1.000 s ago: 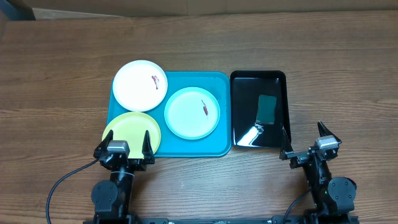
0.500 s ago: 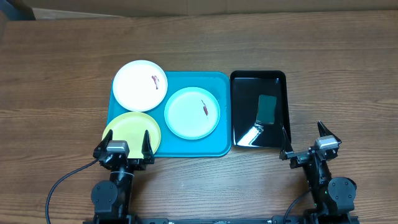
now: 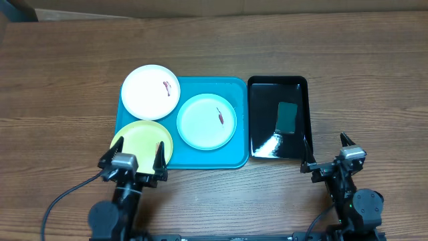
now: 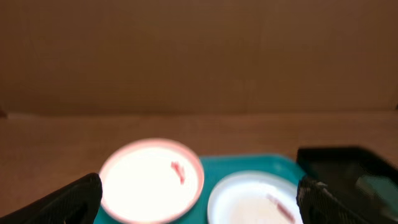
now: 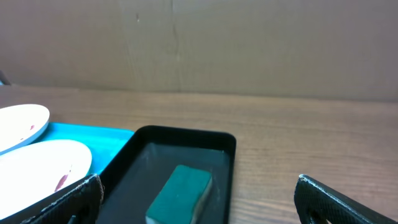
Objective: Clean dirty plates on tray and stack at the side
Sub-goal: 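Reach left gripper to light-blue plate rim, right gripper to sponge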
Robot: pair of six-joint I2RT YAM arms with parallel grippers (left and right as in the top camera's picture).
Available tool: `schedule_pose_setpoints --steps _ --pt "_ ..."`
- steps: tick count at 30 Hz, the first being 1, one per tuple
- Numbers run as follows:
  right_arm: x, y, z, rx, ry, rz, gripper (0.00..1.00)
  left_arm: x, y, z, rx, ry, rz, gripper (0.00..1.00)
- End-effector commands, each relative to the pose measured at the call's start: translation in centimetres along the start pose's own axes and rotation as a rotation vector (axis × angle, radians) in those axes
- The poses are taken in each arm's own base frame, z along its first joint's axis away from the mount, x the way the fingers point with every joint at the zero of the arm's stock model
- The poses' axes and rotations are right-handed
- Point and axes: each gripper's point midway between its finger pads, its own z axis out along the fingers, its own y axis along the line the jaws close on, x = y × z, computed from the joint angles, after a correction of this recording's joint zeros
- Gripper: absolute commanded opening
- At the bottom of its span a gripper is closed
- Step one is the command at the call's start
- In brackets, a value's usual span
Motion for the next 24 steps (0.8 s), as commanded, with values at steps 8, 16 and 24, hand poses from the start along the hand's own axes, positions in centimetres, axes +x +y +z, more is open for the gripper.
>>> schedule_pose_setpoints --steps 8,16,24 --pt "-12.8 1.0 -4.3 -0.017 -0.119 0.104 1.0 -10.4 -2.8 -3.9 0.072 0.012 -0.043 1.0" --pt "-18.4 1.3 -2.6 -0.001 0.188 0.124 1.0 -12.2 -2.6 -2.1 0.031 0.375 -0.121 1.0" --pt "-17.0 3.0 1.6 -0.072 0.717 0.226 1.0 -10.0 -3.4 1.3 0.089 0.756 -0.238 1.0"
